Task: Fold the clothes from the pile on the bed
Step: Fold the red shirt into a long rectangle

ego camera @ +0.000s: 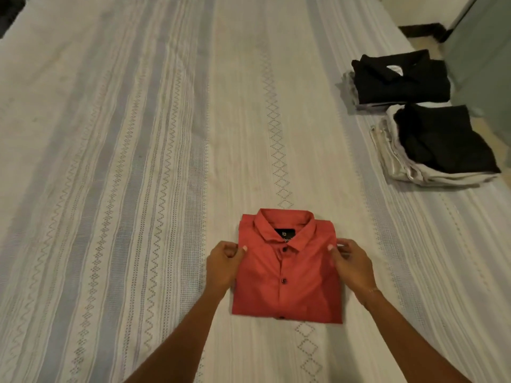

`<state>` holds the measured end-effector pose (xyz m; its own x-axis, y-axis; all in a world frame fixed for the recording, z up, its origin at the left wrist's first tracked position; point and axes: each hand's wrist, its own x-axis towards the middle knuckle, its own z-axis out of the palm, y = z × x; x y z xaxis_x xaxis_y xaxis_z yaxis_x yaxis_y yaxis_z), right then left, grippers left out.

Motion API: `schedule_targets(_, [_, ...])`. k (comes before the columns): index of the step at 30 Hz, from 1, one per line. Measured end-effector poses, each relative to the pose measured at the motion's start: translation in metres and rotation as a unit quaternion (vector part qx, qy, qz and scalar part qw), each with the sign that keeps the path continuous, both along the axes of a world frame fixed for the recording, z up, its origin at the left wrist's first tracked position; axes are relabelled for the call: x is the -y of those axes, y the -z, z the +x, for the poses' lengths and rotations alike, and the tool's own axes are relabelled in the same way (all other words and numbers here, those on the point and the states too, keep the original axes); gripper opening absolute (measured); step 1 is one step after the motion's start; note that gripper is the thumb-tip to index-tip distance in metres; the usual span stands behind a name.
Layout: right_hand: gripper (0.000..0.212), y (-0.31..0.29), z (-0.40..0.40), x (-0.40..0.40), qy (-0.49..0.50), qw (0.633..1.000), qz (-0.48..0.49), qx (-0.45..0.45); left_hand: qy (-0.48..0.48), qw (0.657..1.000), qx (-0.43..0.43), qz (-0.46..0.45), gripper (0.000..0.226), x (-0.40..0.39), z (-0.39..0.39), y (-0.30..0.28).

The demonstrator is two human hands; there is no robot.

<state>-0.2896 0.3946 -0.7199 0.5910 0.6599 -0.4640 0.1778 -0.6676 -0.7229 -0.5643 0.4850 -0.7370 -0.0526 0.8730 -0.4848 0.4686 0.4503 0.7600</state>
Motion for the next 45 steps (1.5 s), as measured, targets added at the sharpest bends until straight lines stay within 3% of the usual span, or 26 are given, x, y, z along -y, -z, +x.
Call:
schedule_targets(3, [0.025,0.003,0.0,-0.017,0.036,0.999,0.032,0.012,0.003,0.999,-0.01,0.046,0.025,-0.022,0.011,-0.001])
schedule_targets(6, [0.029,0.016,0.007,-0.034,0.083,0.996,0.021,-0.011,0.012,0.999,0.023,0.026,0.024,-0.046,0.02,0.005])
schedule_targets(10, [0.023,0.025,0.015,-0.044,0.109,0.992,0.038,-0.05,0.009,0.997,0.063,0.041,0.009,-0.065,0.028,0.012])
schedule_targets(14, [0.018,0.029,0.017,-0.041,0.136,0.986,0.071,-0.06,-0.006,0.994,0.089,0.056,0.008,-0.071,0.029,0.02])
schedule_targets(17, [0.022,0.035,0.014,-0.039,0.106,0.992,0.051,-0.034,0.025,0.995,0.006,0.095,0.022,-0.067,0.03,0.024])
schedule_targets(20, [0.034,0.027,0.011,-0.037,0.111,0.993,0.028,-0.018,0.029,0.981,-0.134,0.135,0.044,-0.055,0.035,0.018])
schedule_targets(23, [0.04,0.023,0.005,-0.023,0.036,0.998,-0.04,0.031,0.057,0.965,-0.243,0.077,0.05,-0.031,0.041,0.017])
schedule_targets(25, [0.05,0.022,-0.002,-0.014,-0.012,0.996,-0.081,0.023,0.081,0.961,-0.262,0.034,0.054,-0.016,0.04,0.02])
schedule_targets(28, [0.035,0.022,-0.005,-0.002,-0.011,0.996,-0.03,-0.083,0.096,0.971,-0.22,0.019,0.052,-0.008,0.04,0.024])
schedule_targets(31, [0.022,0.013,-0.007,0.008,0.008,0.989,0.06,-0.137,0.058,0.991,-0.109,0.044,0.046,0.001,0.043,0.016])
schedule_targets(38, [0.016,-0.025,0.024,0.03,0.042,0.984,0.149,-0.084,0.036,0.996,-0.019,0.085,0.041,0.025,0.095,-0.031])
schedule_targets(45, [0.019,-0.057,0.146,0.062,0.02,0.989,0.145,-0.033,0.058,0.995,0.024,0.079,0.031,0.056,0.202,-0.052])
